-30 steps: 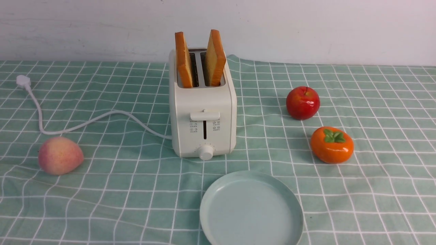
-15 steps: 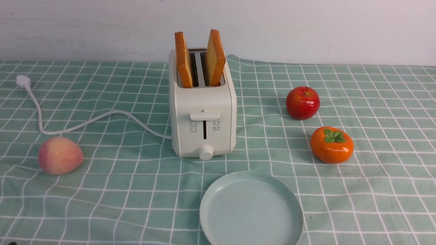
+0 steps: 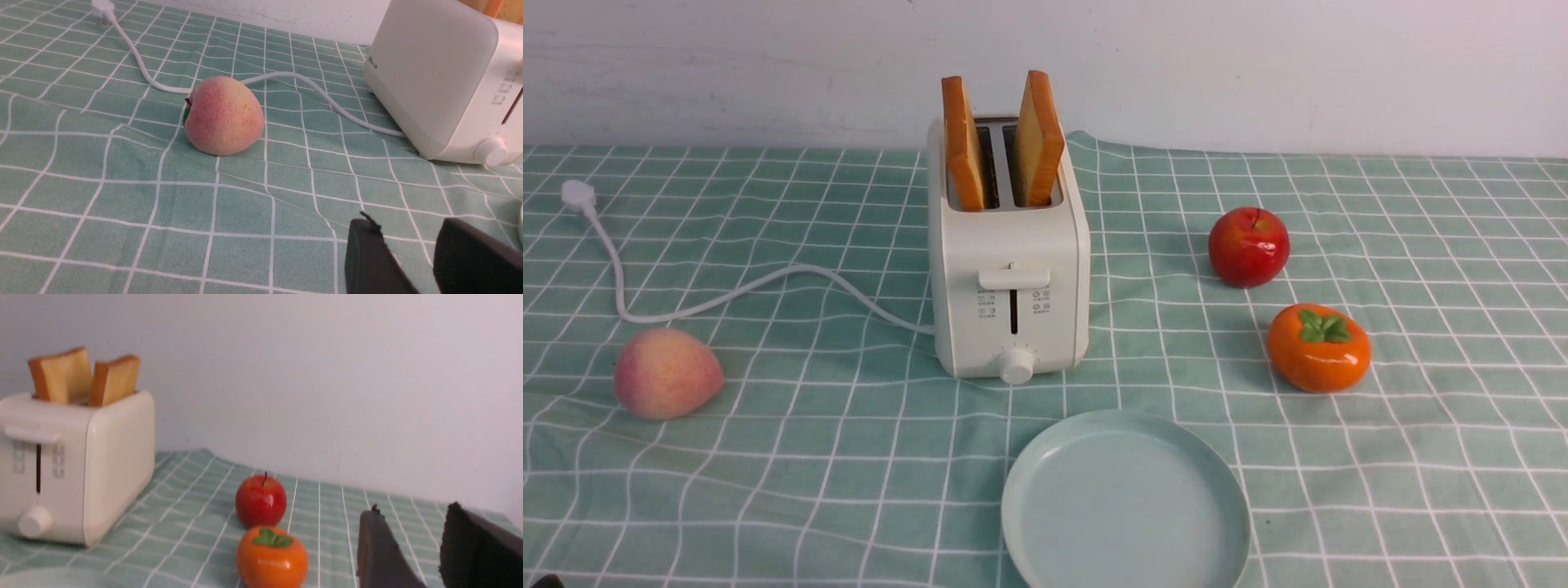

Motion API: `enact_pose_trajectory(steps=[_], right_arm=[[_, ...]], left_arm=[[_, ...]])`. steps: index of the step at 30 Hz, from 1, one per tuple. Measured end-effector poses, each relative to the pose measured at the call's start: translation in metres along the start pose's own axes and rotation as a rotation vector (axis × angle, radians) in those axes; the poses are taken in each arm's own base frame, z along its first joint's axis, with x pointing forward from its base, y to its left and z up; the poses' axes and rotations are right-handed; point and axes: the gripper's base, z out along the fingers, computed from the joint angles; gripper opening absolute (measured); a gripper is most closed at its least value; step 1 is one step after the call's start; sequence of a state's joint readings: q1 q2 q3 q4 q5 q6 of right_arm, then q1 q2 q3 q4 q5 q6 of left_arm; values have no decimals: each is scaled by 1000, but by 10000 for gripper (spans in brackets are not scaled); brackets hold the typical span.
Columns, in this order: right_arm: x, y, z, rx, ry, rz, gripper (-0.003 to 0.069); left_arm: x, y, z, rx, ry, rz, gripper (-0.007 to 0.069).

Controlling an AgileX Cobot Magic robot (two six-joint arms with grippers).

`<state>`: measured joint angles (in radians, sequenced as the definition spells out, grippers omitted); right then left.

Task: Take toasted bread from bread machine on blue coffee table place on plate.
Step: 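Grasp the toast slice in the toaster and pull it up out of the slot with the right gripper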

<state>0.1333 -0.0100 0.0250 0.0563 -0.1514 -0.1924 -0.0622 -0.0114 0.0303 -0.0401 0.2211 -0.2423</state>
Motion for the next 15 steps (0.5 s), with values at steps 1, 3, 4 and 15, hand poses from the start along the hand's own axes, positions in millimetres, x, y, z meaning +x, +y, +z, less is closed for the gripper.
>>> enact_pose_trajectory(steps=[1,3,4,15], right_arm=[[-2,0,0,5,-23,5,240],[-7,-2,0,16,-82,32,240],[-11,-2,-1,22,-116,57,240],[-64,-11,-3,1,-330,414,240]], left_arm=[[-1,0,0,2,-7,0,237],[-3,-1,0,11,-39,-11,237],[-5,-2,0,19,-58,-31,237],[-54,-7,-16,141,-529,-296,237]])
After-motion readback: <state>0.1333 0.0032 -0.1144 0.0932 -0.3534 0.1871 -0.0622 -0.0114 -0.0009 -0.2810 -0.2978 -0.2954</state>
